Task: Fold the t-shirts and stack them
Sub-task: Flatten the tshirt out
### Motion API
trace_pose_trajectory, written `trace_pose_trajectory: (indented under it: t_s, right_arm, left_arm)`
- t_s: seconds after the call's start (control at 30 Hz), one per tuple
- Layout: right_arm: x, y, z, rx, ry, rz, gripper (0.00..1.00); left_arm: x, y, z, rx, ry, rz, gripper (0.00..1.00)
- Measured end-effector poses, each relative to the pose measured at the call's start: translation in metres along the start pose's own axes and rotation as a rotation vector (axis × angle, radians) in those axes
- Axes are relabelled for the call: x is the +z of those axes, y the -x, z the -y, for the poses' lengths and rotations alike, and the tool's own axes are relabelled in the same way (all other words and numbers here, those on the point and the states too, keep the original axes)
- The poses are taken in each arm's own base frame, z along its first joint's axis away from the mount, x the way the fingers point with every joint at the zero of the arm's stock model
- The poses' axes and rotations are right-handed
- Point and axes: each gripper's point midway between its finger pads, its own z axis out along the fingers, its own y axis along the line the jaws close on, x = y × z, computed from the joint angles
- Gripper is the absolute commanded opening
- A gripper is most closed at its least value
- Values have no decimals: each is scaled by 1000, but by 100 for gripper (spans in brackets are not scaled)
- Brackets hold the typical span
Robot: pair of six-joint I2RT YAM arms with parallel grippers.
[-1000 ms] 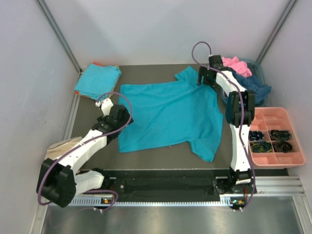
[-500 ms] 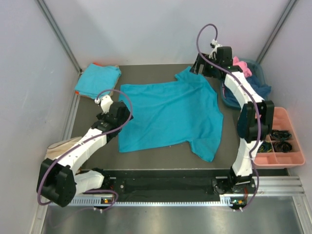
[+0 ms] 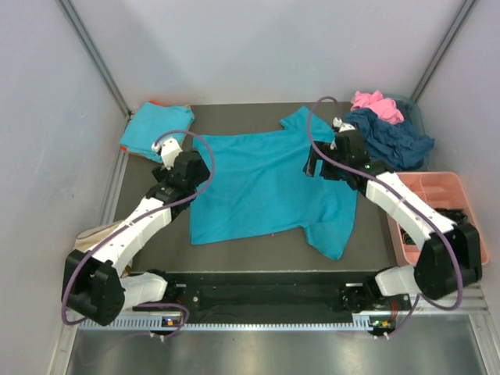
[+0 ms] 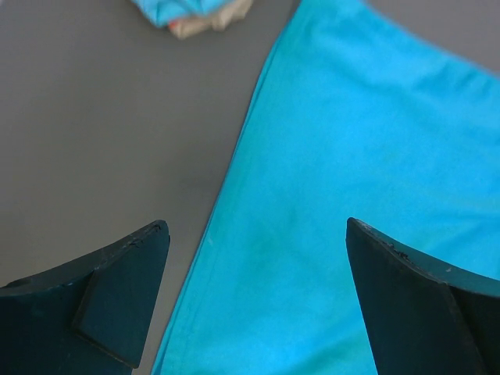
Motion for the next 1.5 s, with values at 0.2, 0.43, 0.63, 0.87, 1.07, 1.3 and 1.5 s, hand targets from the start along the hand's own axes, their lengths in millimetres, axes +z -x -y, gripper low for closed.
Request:
trace_pose_trajectory:
  t_s: [0.2, 0.43, 0.63, 0.87, 1.07, 1.3, 1.5]
  right_arm:
    - [-36, -36, 27, 68, -112, 29, 96]
    - [-59, -110, 49, 151, -224, -84, 93]
    - [-83, -143, 59, 244, -291, -96, 89]
    - [-105, -167, 73, 355, -356, -93, 89]
    - [-109, -197, 80, 382, -405, -152, 84]
    - [-109, -223, 78, 388, -434, -205, 66]
    - [-106, -235, 83, 407, -463, -224, 56]
  left_arm:
    - [-3, 32, 7, -24, -10, 78, 99]
    - [3, 18, 11, -23, -25, 31, 99]
    - [7, 5, 13, -9, -34, -10, 99]
    - [9, -8, 8, 3, -33, -38, 99]
    - [13, -23, 8, 17, -40, -82, 99]
    - [15, -34, 11, 28, -57, -119, 99]
    - [15, -39, 12, 30, -69, -135, 99]
